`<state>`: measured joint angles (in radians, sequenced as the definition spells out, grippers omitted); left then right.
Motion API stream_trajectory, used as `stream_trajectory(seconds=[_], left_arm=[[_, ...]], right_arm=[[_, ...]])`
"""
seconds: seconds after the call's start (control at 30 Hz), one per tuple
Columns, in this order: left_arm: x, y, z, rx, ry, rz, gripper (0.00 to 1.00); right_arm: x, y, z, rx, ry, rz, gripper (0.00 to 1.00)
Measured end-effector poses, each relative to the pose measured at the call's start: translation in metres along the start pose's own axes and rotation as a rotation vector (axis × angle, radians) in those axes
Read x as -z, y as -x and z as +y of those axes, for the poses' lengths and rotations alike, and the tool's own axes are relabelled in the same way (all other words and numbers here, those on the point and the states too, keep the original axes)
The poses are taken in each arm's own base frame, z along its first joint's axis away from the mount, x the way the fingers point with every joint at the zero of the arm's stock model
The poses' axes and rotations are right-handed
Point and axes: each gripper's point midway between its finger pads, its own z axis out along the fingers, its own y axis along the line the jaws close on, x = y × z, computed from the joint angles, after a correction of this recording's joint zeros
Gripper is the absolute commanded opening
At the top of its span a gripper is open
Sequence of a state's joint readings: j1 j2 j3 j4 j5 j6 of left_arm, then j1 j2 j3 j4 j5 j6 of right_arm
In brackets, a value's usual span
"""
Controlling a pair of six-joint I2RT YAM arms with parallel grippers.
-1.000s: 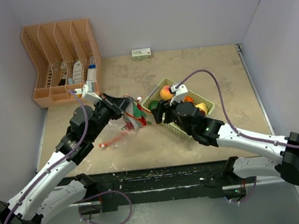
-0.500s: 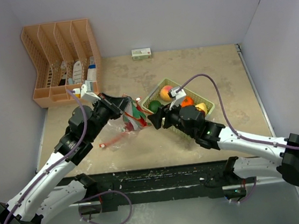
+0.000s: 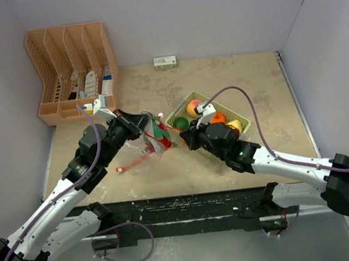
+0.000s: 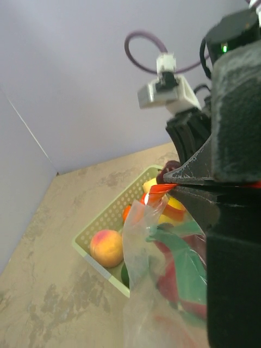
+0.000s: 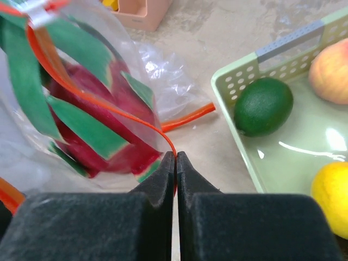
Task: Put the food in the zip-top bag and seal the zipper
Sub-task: Adjust the zipper food storage bag at the center of the board.
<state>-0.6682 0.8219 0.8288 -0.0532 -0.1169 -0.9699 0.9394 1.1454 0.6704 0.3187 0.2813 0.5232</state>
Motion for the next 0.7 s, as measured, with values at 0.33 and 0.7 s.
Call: stream_trajectory(seconds=[0.33, 0.7], left_arm=[[0.02, -0.004, 0.062, -0.161, 0.251, 0.006, 0.0], [0.055, 0.044, 0.049, -0.357, 0.349, -0.046, 0.0]], right_arm=[[0.019, 0.13, 0.039, 0.065, -0.011, -0.17, 0.0], [0.009, 0.143, 0.055, 0.097, 0.018, -0.149, 0.0]])
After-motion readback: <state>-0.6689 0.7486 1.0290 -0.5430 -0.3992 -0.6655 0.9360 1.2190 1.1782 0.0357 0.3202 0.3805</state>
